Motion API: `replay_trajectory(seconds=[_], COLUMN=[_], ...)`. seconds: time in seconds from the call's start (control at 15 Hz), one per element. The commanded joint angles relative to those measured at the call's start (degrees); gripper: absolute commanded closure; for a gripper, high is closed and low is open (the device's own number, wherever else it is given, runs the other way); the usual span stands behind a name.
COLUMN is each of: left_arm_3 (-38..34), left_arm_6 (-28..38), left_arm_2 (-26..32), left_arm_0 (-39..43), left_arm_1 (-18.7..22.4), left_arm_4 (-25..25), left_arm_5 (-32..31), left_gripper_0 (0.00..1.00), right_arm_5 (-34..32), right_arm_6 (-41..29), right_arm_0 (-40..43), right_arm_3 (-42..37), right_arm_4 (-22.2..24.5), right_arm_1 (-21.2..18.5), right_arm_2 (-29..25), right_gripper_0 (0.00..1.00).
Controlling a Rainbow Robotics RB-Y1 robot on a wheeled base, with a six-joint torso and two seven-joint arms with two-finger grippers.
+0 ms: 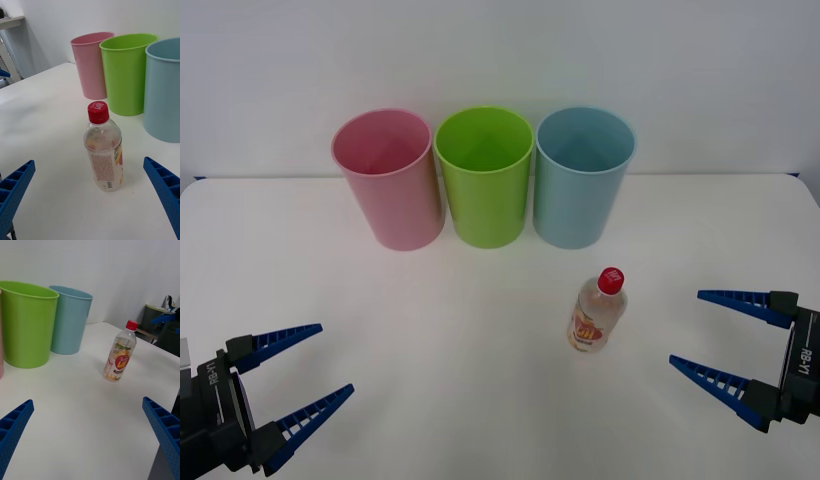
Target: Put cans in the blue bin and PET bottles in the pink bin and trash in the green bin.
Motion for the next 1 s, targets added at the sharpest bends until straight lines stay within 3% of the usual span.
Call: replay_trajectory(seconds=[0.07,1.0], left_arm_3=[0.00,0.00], left_arm_6=[0.00,0.00], left_arm_2=[0.00,0.00], left_arm_0=[0.00,0.00], left_arm_1=[0.00,0.00], left_arm_4=[0.00,0.00], left_arm_5=[0.00,0.00], left_gripper_0=[0.00,0.00], right_arm_5=[0.00,0.00], right_arm_6=[0.00,0.00], right_arm_0=[0.00,0.00], right_arm_3=[0.00,0.00], right_arm_4=[0.00,0.00], right_arm_1=[0.00,0.00], right_arm_2=[0.00,0.00], right_gripper_0=[0.00,0.00])
